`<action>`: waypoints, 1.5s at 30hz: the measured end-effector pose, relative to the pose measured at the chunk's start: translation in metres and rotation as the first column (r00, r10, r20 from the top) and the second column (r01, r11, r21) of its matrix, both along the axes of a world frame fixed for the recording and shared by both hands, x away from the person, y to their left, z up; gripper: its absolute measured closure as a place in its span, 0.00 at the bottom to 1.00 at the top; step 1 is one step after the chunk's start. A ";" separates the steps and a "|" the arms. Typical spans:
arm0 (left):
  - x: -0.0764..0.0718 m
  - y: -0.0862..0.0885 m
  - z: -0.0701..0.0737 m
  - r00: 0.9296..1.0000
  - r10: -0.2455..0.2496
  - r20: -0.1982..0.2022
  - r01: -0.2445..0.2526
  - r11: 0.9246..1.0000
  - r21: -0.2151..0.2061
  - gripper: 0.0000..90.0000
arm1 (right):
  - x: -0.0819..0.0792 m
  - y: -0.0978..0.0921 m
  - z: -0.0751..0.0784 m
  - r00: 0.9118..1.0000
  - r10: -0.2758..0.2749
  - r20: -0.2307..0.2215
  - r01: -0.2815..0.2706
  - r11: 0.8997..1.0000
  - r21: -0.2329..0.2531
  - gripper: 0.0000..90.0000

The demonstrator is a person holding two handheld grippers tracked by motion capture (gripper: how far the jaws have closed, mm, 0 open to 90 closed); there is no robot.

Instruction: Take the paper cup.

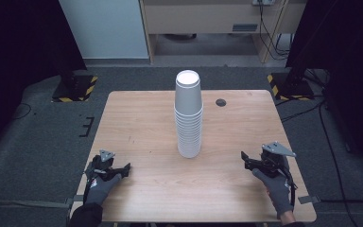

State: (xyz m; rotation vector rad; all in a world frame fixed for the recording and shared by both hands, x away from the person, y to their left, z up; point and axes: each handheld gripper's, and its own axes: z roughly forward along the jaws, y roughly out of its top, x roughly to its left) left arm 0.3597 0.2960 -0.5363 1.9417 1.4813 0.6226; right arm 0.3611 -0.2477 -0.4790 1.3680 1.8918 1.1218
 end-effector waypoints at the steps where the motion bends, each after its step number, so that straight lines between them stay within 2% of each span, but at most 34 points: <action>1: 0.000 0.000 0.000 1.000 0.000 -0.001 0.000 1.000 0.000 0.08 | -0.001 0.001 0.002 1.000 0.006 0.007 -0.006 1.000 -0.001 0.12; 7: 0.000 0.000 0.000 1.000 -0.001 -0.001 0.001 1.000 0.000 0.07 | -0.006 0.009 0.017 0.998 0.043 0.047 -0.044 0.999 0.018 0.13; 9: 0.000 0.000 0.000 1.000 -0.002 -0.002 0.002 1.000 0.001 0.07 | -0.009 0.013 0.025 0.995 0.059 0.075 -0.062 0.998 0.032 0.13; 20: 0.000 0.000 0.000 1.000 -0.001 -0.001 0.001 1.000 0.001 0.07 | -0.010 0.026 0.047 0.988 0.098 0.119 -0.106 0.993 0.059 0.12; 28: 0.000 0.000 0.000 1.000 -0.006 -0.001 0.005 1.000 -0.002 0.06 | -0.009 0.030 0.064 0.983 0.099 0.151 -0.111 0.991 0.075 0.12; 32: -0.001 0.000 0.000 1.000 -0.010 -0.001 0.010 1.000 -0.003 0.07 | -0.007 0.033 0.075 0.979 0.093 0.181 -0.111 0.989 0.092 0.12; 37: 0.000 -0.001 0.000 1.000 -0.024 -0.009 0.024 1.000 -0.001 0.05 | -0.005 0.038 0.082 0.976 0.092 0.195 -0.113 0.989 0.098 0.12; 43: 0.001 -0.001 -0.001 0.999 -0.034 -0.015 0.034 0.999 0.005 0.01 | -0.001 0.046 0.095 0.969 0.104 0.225 -0.129 0.987 0.100 0.12; 45: 0.001 -0.001 -0.001 0.999 -0.034 -0.015 0.034 0.999 0.005 0.01 | 0.000 0.051 0.102 0.964 0.108 0.241 -0.139 0.984 0.115 0.12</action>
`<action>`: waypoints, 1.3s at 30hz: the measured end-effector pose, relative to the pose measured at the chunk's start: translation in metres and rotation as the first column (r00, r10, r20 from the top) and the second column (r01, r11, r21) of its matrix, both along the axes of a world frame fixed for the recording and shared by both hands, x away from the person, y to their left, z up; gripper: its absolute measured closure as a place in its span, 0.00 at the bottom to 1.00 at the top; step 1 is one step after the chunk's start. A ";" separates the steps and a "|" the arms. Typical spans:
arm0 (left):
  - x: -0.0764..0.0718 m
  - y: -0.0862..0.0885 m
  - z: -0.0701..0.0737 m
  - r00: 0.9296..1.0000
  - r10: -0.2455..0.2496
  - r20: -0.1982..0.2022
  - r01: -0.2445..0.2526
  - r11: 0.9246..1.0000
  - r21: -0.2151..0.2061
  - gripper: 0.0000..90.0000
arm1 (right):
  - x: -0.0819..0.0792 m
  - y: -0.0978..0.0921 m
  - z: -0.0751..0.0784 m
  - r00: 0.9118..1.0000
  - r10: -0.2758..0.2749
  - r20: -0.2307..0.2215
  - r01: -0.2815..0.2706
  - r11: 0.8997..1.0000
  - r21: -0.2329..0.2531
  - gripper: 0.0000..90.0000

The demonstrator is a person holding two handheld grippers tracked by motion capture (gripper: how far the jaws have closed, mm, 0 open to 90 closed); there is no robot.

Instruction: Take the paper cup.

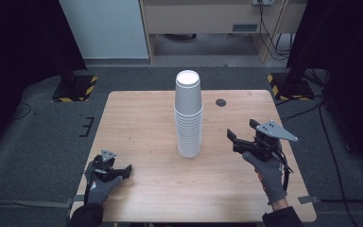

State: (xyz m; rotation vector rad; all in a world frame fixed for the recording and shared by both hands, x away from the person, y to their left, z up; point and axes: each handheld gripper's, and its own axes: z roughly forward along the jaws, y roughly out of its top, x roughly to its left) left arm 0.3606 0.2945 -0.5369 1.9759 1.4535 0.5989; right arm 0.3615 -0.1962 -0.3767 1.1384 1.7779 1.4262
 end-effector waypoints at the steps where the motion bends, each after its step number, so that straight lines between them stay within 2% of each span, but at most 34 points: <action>1: 0.000 0.000 0.000 1.000 0.000 0.000 0.000 1.000 0.000 0.01 | 0.000 0.002 0.003 1.000 0.004 0.003 -0.004 1.000 0.002 0.12; 17: 0.000 0.000 0.000 1.000 0.000 0.000 0.000 1.000 0.000 0.01 | 0.011 0.041 0.039 0.994 0.077 0.071 -0.080 0.996 0.031 0.12; 27: 0.000 0.000 0.000 1.000 0.001 0.000 -0.001 1.000 0.000 0.01 | 0.019 0.050 0.049 0.993 0.080 0.084 -0.083 0.996 0.041 0.12; 39: 0.000 0.000 0.000 1.000 0.006 0.000 -0.006 1.000 0.000 0.01 | 0.028 0.069 0.062 0.989 0.108 0.103 -0.113 0.993 0.046 0.12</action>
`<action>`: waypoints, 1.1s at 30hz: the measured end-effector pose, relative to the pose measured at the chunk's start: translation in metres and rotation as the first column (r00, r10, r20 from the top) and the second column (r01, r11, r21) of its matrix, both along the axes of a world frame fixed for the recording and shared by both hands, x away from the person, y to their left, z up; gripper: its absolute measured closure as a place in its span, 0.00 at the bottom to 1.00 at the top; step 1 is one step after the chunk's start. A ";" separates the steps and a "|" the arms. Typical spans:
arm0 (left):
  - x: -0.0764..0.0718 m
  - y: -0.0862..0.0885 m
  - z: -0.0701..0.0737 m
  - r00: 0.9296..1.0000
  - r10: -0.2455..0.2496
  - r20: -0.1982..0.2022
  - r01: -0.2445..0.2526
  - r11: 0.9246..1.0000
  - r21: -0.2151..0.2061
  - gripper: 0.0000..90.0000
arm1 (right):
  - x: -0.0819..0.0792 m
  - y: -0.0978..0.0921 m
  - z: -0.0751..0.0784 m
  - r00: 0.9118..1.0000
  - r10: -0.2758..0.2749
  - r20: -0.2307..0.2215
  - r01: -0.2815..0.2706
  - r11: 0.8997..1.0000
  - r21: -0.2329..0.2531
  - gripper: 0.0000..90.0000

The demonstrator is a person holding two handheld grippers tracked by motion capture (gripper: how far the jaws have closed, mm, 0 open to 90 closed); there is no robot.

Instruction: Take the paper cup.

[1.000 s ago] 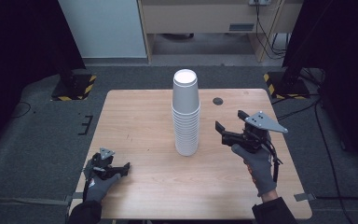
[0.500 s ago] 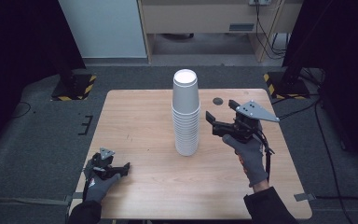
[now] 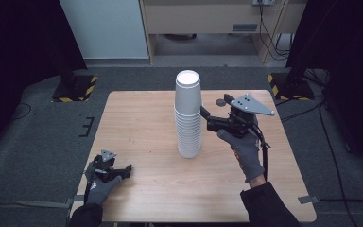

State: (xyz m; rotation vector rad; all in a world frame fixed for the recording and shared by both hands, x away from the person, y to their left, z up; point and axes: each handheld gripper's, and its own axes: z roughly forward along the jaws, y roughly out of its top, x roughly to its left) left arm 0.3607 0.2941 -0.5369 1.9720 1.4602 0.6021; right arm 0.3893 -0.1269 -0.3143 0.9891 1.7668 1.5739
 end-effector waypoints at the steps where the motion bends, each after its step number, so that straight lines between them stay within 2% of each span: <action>1: 0.000 0.000 0.000 1.000 0.000 0.000 0.000 1.000 0.000 0.01 | 0.001 0.002 0.001 1.000 0.003 0.000 -0.003 1.000 0.000 0.11; 16: 0.000 0.000 0.000 1.000 0.000 0.000 0.000 1.000 0.000 0.01 | 0.011 0.030 0.007 0.999 0.044 0.005 -0.044 0.999 0.001 0.11; 26: 0.000 0.000 0.000 1.000 0.000 0.000 0.000 1.000 0.000 0.01 | 0.025 0.044 -0.001 0.999 0.040 -0.017 -0.040 0.999 -0.006 0.11; 33: 0.000 0.000 0.000 1.000 0.000 0.000 0.000 1.000 0.000 0.01 | 0.030 0.052 -0.001 0.999 0.043 -0.016 -0.043 0.999 -0.010 0.10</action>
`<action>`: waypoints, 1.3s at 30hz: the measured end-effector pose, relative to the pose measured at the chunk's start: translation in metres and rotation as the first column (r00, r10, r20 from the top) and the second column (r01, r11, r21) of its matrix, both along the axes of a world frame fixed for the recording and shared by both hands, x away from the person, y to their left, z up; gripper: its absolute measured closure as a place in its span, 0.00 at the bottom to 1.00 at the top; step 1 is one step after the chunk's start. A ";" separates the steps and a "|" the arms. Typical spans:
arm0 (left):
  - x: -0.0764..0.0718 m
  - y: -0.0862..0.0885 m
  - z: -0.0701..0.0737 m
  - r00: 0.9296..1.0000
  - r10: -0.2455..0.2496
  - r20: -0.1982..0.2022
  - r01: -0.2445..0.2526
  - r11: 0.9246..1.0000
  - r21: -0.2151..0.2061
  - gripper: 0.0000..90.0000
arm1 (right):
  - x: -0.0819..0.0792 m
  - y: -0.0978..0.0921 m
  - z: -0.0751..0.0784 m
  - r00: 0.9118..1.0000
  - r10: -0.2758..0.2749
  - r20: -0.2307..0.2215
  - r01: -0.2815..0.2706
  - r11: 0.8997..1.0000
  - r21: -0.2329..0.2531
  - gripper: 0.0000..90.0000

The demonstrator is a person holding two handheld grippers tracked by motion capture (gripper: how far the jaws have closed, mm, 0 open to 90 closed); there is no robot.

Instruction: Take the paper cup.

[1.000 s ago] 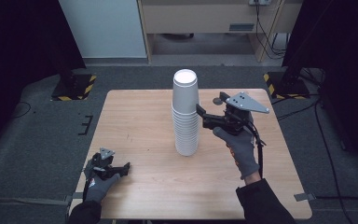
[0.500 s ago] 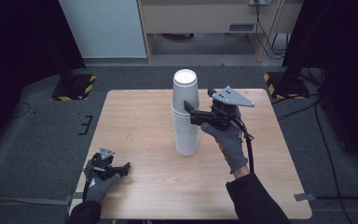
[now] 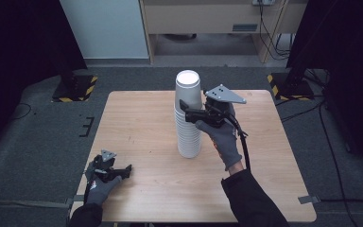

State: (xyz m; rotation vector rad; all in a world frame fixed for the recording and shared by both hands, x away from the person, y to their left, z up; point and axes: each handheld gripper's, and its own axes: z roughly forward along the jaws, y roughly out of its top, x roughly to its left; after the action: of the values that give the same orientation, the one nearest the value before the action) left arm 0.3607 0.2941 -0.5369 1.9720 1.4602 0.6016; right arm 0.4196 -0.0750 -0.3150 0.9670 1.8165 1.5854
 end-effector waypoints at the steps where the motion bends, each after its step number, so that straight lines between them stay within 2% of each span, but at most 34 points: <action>1: 0.000 0.000 0.000 1.000 0.000 0.000 0.000 1.000 0.000 0.01 | 0.000 0.000 0.000 1.000 0.000 0.000 0.000 1.000 0.000 0.10; 15: 0.000 0.000 0.000 1.000 0.000 0.000 0.000 1.000 0.000 0.01 | 0.016 0.015 -0.008 1.000 -0.003 -0.025 0.002 1.000 -0.016 0.10; 20: 0.000 0.000 0.000 1.000 0.000 0.000 0.000 1.000 0.000 0.01 | 0.021 0.021 -0.014 0.999 -0.015 -0.037 0.014 0.999 -0.036 0.10; 24: 0.000 0.000 0.000 1.000 0.000 0.000 0.000 1.000 0.000 0.01 | 0.022 0.021 -0.015 0.999 -0.012 -0.043 0.011 1.000 -0.023 0.11; 35: 0.000 0.000 0.000 1.000 -0.001 0.000 0.001 1.000 0.000 0.01 | 0.021 0.020 -0.012 0.999 -0.003 -0.037 0.001 0.999 -0.042 0.14; 37: 0.000 0.000 0.000 1.000 0.000 0.000 0.000 1.000 -0.001 0.01 | 0.020 0.020 -0.010 0.999 0.000 -0.034 -0.001 1.000 -0.031 0.14; 38: 0.000 0.000 0.000 1.000 -0.001 0.000 0.001 1.000 -0.001 0.01 | 0.019 0.018 -0.007 1.000 0.002 -0.027 -0.002 1.000 0.003 0.14; 39: 0.000 0.000 0.000 1.000 -0.001 0.000 0.001 1.000 -0.001 0.01 | 0.019 0.018 -0.007 1.000 0.002 -0.027 -0.002 1.000 0.003 0.14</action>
State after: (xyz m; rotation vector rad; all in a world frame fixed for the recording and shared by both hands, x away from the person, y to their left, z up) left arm 0.3607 0.2942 -0.5369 1.9720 1.4598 0.6007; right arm 0.4387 -0.0568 -0.3224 0.9934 1.8345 1.5838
